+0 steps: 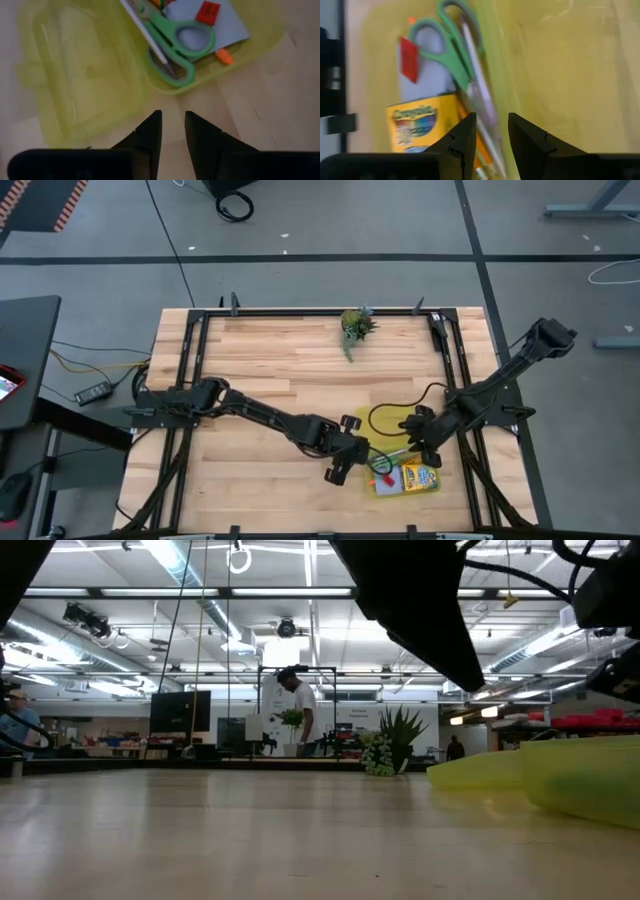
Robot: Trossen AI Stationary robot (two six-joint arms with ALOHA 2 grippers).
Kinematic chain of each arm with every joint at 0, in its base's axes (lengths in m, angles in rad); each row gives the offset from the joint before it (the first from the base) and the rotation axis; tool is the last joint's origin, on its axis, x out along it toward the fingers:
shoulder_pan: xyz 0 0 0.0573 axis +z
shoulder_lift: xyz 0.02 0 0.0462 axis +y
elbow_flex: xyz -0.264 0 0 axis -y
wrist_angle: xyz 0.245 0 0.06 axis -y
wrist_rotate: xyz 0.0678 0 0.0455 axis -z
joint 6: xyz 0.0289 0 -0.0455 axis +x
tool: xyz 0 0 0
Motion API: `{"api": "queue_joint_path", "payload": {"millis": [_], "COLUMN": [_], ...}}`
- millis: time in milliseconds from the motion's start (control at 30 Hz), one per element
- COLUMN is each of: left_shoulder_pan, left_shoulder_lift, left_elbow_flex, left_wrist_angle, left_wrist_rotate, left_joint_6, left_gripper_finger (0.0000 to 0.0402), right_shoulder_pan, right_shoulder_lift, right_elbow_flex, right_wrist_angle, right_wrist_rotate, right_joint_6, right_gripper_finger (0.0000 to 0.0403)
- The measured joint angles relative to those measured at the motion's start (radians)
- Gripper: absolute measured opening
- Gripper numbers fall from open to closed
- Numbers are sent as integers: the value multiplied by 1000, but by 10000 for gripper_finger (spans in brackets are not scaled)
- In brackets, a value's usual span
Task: Pack school essentials
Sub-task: Return to Home Position
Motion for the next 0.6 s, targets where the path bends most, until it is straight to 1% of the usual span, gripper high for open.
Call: {"api": "queue_joint_path", "payload": {"millis": [200, 333, 500, 600], "left_shoulder_pan": [5, 4, 5, 5], "left_shoulder_lift": [-9, -19, -28, -36], "left_elbow_flex": [0, 0, 0, 0], "left_wrist_angle": [-24, -78, -146, -174], "left_wrist_rotate": [-1, 0, 0, -1], "left_joint_6": [1, 2, 9, 9], "left_gripper_finger": [77, 69, 60, 55], "right_shoulder_pan": [2, 2, 1, -1], "right_shoulder_lift": [91, 140, 141, 137], "right_elbow_flex": [0, 2, 21, 73], "right_wrist_angle": [-4, -29, -68, -175], "right_wrist_rotate": [49, 30, 16, 22], "right_joint_6": [-9, -28, -27, -28], "right_gripper_finger": [119, 119, 119, 119]}}
